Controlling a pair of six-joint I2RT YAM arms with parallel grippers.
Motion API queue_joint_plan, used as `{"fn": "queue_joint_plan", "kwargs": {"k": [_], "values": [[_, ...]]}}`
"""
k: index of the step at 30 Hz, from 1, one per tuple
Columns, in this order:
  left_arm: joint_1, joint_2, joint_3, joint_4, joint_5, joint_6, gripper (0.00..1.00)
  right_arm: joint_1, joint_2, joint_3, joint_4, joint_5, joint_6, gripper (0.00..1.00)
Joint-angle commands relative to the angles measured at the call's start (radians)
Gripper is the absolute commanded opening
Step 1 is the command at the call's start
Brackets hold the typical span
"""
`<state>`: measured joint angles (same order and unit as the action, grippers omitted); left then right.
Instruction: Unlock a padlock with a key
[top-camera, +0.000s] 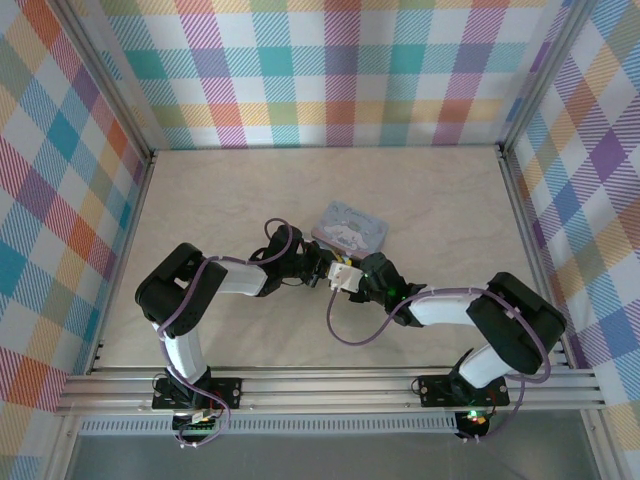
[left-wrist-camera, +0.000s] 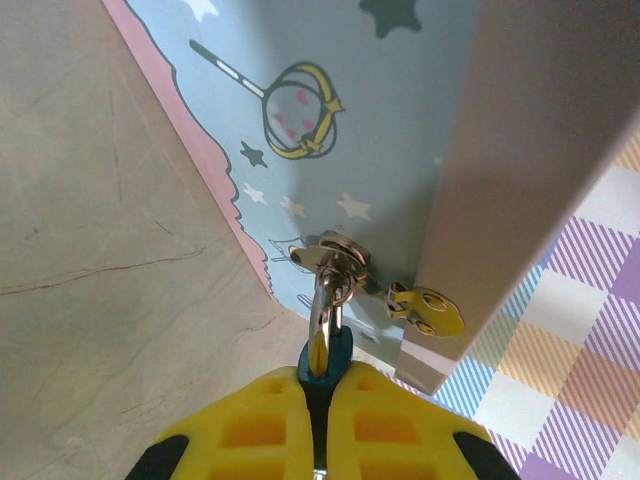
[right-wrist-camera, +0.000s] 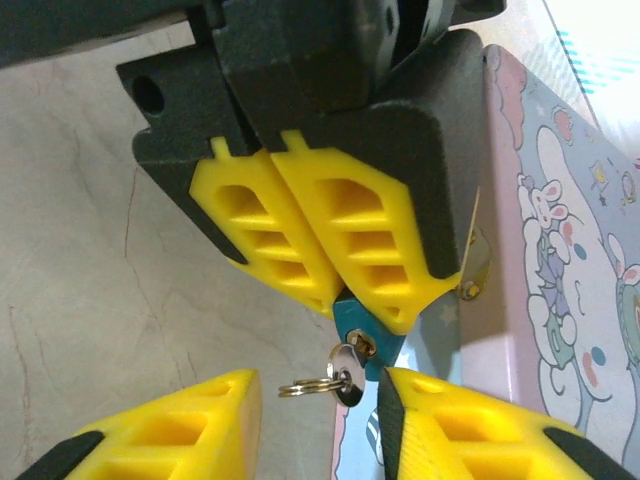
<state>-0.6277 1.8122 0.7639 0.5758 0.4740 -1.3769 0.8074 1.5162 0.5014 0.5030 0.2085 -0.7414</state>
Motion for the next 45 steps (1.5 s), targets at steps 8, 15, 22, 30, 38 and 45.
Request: {"fn": "queue_joint_plan", "kwargs": {"k": [8, 15, 22, 30, 38, 45], "values": [[-0.015, 0.003, 0.017, -0.042, 0.018, -0.027, 0.00, 0.007, 0.039, 0.045, 0.057, 0.019, 0.022, 0.28], [-0.015, 0.003, 0.012, -0.041, 0.019, -0.027, 0.00, 0.007, 0.045, 0.048, 0.065, 0.033, 0.032, 0.19], [-0.015, 0.001, 0.009, -0.039, 0.017, -0.027, 0.00, 0.007, 0.037, 0.049, 0.049, 0.066, 0.054, 0.03], [-0.016, -0.001, 0.004, -0.038, 0.014, -0.027, 0.00, 0.007, 0.024, 0.053, 0.026, 0.068, 0.070, 0.00], [-0.016, -0.002, 0.003, -0.037, 0.013, -0.028, 0.00, 0.009, -0.015, 0.089, -0.056, 0.066, 0.165, 0.00], [-0.018, 0.000, 0.001, -0.032, 0.009, -0.029, 0.00, 0.021, -0.057, 0.131, -0.164, 0.086, 0.354, 0.00]]}}
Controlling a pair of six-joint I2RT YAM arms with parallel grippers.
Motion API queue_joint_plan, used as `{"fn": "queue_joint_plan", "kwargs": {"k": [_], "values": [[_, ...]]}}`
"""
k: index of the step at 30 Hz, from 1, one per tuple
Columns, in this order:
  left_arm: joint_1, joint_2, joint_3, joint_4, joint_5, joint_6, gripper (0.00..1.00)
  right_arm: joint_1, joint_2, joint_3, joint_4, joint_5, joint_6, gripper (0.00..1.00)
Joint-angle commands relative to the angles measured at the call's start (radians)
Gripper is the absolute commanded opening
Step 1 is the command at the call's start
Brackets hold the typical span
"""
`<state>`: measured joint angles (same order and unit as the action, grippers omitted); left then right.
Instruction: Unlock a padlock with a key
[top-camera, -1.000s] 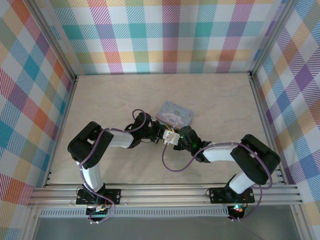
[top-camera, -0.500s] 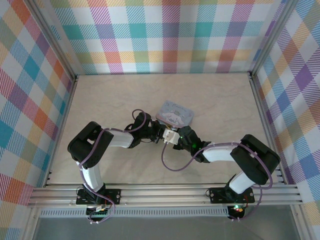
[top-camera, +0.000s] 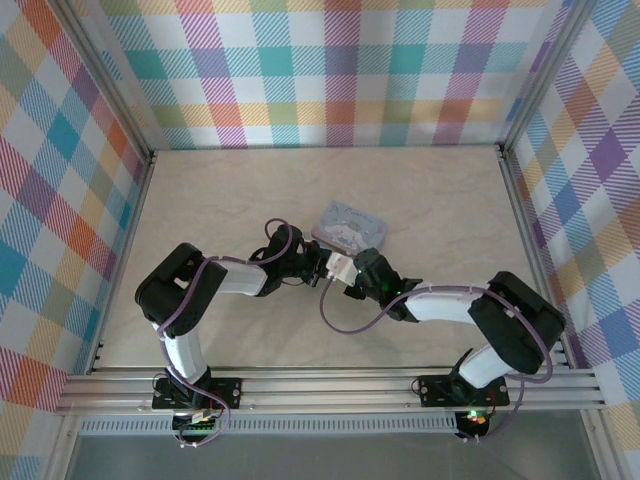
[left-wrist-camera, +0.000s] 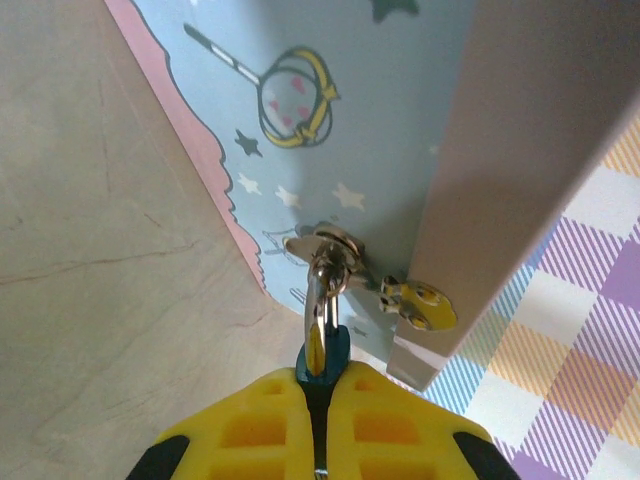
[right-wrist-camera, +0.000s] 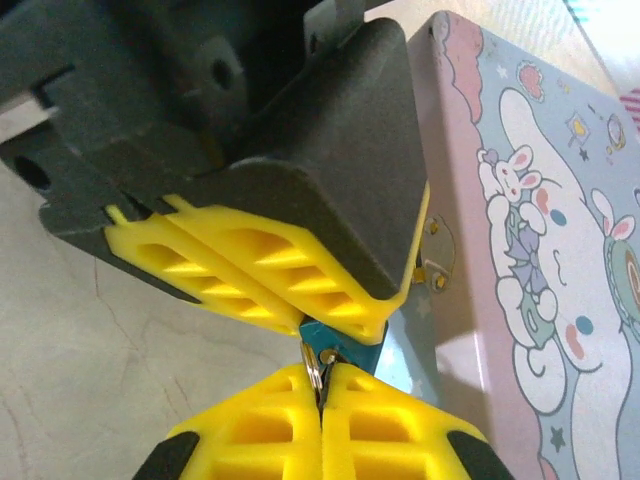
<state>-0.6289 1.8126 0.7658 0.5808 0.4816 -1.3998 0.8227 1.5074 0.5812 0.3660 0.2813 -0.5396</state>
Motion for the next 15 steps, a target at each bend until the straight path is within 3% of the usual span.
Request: {"fn": "queue_joint_plan", "kwargs": {"k": [1, 13, 15], "values": [[-0.017, -0.001, -0.002, -0.036, 0.002, -0.007, 0.00, 0.006, -0.049, 0.048, -0.027, 0.003, 0.189, 0.00], [-0.018, 0.003, -0.003, -0.032, -0.001, 0.003, 0.00, 0.006, -0.014, -0.034, 0.084, -0.031, 0.488, 0.00], [-0.018, -0.004, -0.004, -0.025, 0.002, 0.012, 0.06, 0.006, -0.007, -0.042, 0.090, -0.042, 0.542, 0.00]]}}
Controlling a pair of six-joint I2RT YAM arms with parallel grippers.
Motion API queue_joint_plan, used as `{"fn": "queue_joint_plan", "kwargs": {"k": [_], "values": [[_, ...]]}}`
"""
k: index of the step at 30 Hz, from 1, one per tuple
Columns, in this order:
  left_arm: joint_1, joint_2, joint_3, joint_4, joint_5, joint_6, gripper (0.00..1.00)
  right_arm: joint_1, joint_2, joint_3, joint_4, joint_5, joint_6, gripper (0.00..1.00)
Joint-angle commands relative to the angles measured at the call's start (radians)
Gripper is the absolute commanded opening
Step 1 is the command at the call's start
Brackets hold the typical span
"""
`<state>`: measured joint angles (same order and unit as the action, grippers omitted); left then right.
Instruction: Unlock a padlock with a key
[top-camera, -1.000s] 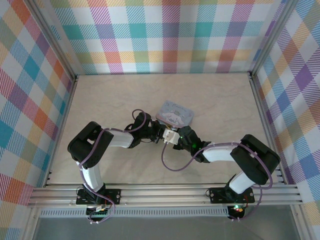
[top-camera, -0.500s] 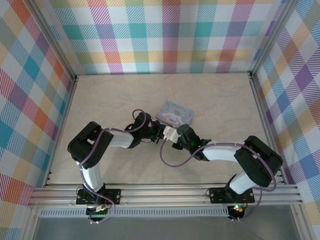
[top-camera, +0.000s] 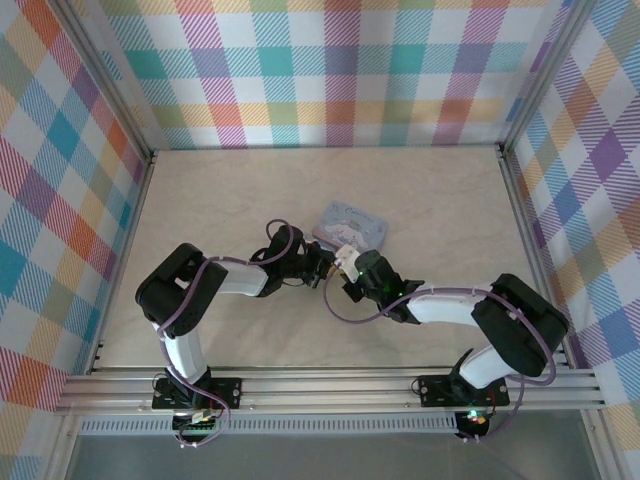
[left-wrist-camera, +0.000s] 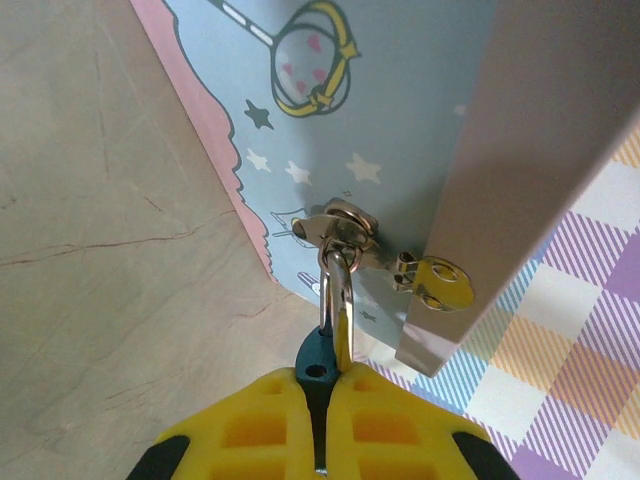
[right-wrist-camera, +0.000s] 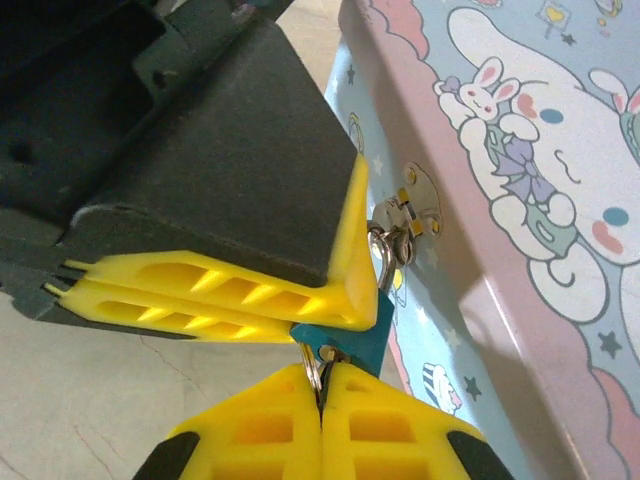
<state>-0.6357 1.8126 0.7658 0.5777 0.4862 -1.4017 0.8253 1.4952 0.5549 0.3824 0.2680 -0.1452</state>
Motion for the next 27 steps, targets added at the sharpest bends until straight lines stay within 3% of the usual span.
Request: {"fn": "queue_joint_plan", "kwargs": {"k": [1, 8, 15, 27], "values": [[-0.012, -0.009, -0.002, -0.026, -0.004, 0.021, 0.10, 0.002, 0.008, -0.020, 0.079, -0.034, 0.179, 0.00], [0.006, -0.060, -0.010, -0.079, -0.016, 0.070, 0.28, 0.000, 0.035, -0.068, 0.118, -0.062, 0.350, 0.00], [0.041, -0.181, -0.048, -0.182, -0.056, 0.131, 0.46, -0.011, 0.000, -0.088, 0.110, -0.092, 0.419, 0.00], [0.195, -0.326, 0.041, -0.514, -0.073, 0.375, 0.63, -0.148, -0.067, -0.089, 0.061, -0.340, 0.671, 0.00]]}}
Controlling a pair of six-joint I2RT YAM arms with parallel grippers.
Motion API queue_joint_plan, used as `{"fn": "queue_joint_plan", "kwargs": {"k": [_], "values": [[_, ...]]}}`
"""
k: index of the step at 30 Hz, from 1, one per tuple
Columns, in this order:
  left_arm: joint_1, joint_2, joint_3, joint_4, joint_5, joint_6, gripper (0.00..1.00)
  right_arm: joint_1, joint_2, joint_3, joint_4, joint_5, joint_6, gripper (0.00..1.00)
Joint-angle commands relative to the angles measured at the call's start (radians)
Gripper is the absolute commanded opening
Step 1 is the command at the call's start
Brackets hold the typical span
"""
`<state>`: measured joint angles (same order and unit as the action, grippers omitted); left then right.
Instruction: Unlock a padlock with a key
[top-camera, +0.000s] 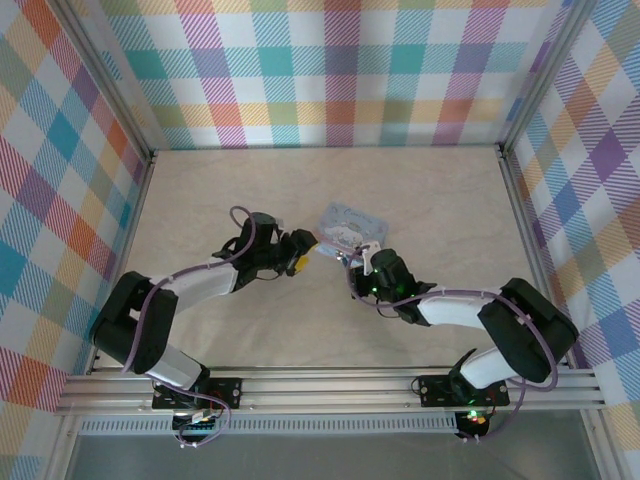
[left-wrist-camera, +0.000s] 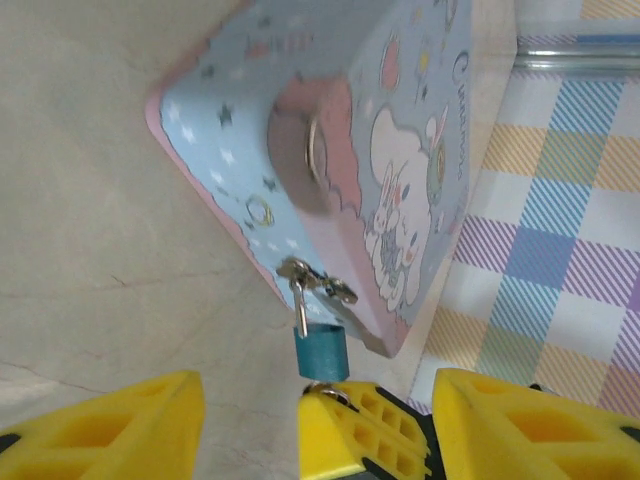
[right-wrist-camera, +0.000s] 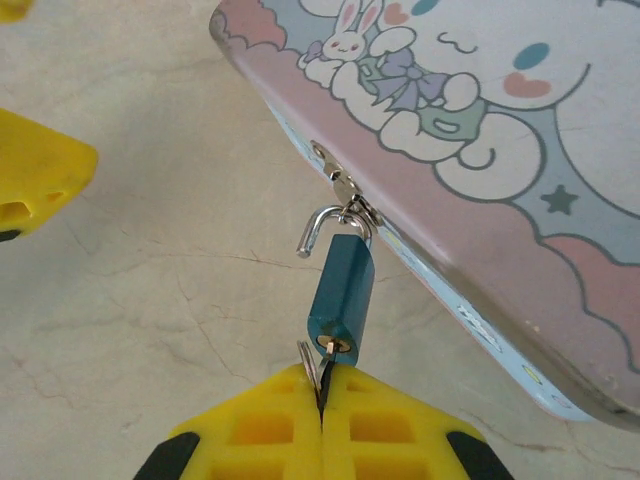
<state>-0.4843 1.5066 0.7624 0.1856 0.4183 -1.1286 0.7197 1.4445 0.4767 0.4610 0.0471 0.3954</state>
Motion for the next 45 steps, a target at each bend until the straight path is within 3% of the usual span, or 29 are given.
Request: {"fn": "queue_joint_plan", "kwargs": {"k": [1, 15, 22, 37, 45], "values": [[0.058, -0.015, 0.059, -0.139, 0.000, 0.120, 0.64, -0.056, -0.009, -0.015, -0.013, -0.144, 0.156, 0.00], [0.087, 0.257, 0.491, -0.531, -0.055, 0.545, 0.67, -0.130, 0.082, -0.043, -0.019, -0.237, 0.371, 0.00], [0.076, 0.392, 0.641, -0.585, -0.024, 0.651, 0.65, -0.152, 0.123, -0.039, -0.001, -0.258, 0.384, 0.03], [0.034, 0.541, 0.744, -0.589, 0.030, 0.681, 0.65, -0.175, 0.125, -0.050, 0.003, -0.264, 0.394, 0.04], [0.033, 0.549, 0.711, -0.605, -0.034, 0.681, 0.61, -0.196, 0.086, -0.080, -0.011, -0.250, 0.403, 0.24]]}}
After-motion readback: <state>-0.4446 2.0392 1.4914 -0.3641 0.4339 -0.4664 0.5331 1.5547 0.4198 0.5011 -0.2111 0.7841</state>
